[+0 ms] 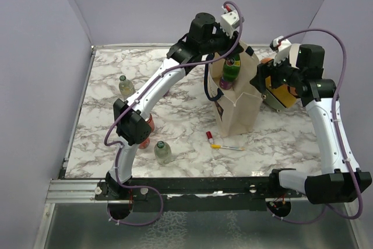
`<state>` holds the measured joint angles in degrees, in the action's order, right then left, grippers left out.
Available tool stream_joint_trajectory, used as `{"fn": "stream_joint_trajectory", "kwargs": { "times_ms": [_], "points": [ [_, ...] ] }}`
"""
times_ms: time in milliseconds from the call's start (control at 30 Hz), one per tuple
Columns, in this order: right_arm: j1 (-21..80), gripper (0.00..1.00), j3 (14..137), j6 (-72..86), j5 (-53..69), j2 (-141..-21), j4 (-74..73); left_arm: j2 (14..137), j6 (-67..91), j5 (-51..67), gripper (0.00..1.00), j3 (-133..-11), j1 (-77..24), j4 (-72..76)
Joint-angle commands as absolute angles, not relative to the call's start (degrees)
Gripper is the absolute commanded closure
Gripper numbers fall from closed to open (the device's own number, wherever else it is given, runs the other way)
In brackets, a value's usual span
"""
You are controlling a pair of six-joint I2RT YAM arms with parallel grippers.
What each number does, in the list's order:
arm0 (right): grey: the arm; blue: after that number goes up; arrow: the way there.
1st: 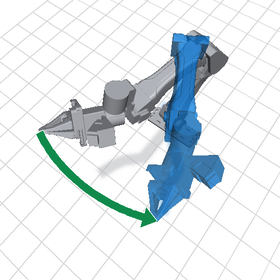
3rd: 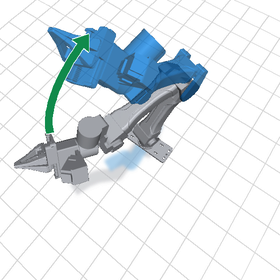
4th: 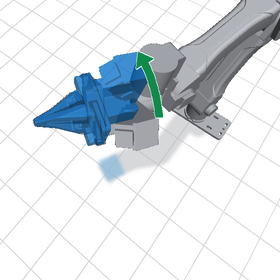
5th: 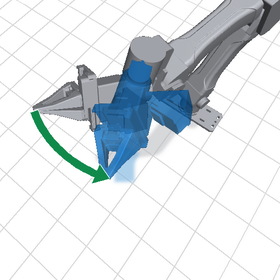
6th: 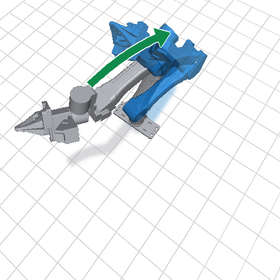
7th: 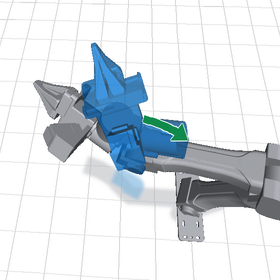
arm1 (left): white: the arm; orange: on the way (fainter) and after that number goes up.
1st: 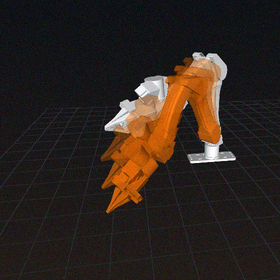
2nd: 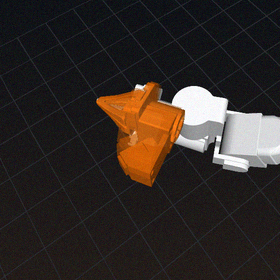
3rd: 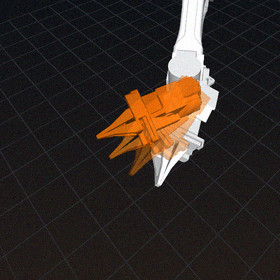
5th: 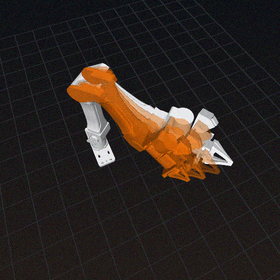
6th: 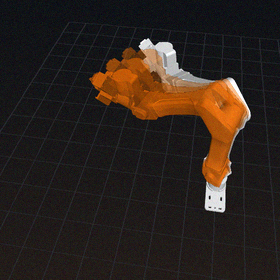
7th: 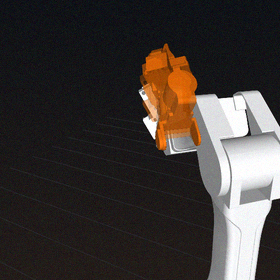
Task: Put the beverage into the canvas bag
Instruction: Place the drink in the canvas bag.
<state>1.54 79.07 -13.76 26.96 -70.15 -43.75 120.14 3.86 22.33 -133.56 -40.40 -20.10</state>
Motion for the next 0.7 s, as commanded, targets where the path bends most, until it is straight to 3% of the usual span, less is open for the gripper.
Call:
{"fn": "stream_joint_trajectory", "kwargs": {
  "times_ms": [0,667],
  "points": [
    [1.3,0.15,77.1,-14.3,28.5,-68.6,-44.0,118.1,1.4,28.3,1.00,-135.3,-40.7,-9.7],
    [1.2,0.15,80.7,-13.8,25.1,-71.2,-42.9,120.6,-4.7,26.9,1.00,-131.1,-40.5,-13.1]
  ]
}}
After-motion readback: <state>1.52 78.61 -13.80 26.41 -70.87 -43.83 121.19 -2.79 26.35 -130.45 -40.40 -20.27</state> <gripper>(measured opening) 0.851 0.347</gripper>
